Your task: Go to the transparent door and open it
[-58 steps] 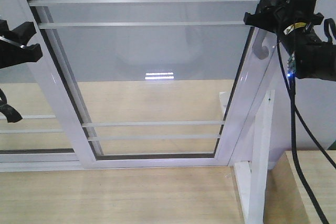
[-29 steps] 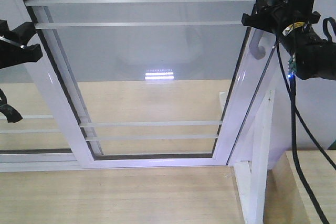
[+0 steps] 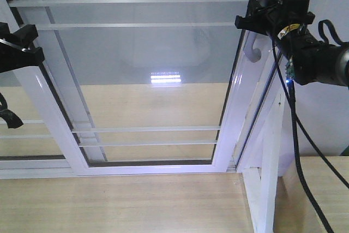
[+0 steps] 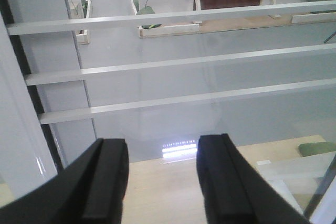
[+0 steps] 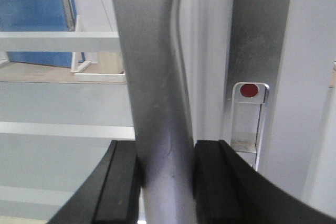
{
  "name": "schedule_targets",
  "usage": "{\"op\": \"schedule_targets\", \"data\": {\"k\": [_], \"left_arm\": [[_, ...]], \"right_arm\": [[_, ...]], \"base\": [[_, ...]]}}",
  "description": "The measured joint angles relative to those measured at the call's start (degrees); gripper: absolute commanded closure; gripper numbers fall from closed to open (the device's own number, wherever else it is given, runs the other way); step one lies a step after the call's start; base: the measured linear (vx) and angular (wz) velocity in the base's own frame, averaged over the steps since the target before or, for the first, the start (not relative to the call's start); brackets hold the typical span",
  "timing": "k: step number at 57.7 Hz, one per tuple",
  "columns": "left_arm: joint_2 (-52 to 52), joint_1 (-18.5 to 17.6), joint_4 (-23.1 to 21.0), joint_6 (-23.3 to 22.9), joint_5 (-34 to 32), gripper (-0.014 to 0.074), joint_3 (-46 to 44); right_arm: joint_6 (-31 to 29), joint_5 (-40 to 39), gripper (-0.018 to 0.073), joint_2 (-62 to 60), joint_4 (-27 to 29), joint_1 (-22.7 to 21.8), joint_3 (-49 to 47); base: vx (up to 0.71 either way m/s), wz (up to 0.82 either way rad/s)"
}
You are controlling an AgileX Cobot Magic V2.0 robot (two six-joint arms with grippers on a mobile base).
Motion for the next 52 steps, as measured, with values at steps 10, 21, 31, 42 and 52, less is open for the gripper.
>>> {"op": "schedule_targets", "data": {"k": [10, 21, 31, 42, 52], "left_arm": [[0.00, 0.00, 0.00, 0.00, 0.07, 0.0153, 0.00], [0.00, 0.00, 0.00, 0.00, 0.13, 0.0153, 0.00], [0.00, 0.00, 0.00, 0.00, 0.19, 0.0153, 0.00], [0.00, 0.00, 0.00, 0.00, 0.48, 0.0153, 0.00], [0.00, -0.03, 0.13, 0.00, 0.52, 0.0153, 0.00]], "right_arm": [[-0.05, -0.20, 0.0314, 0.17, -0.05, 3.15, -0.22], [-0.05, -0.83, 0.0314, 0.74, -1.79, 6.41, -0.69], [0.17, -1.19, 0.0314, 0.28, -5.46, 8.98, -0.12], [0.85, -0.80, 0.0314, -0.26, -7.87, 10.05, 0.00], [1.21, 4.39, 0.0314, -3.44, -7.93, 9.91, 0.07]], "base": [[0.00, 0.00], [0.00, 0.00], [0.00, 0.00], [0.00, 0.00], [0.00, 0.00]]}}
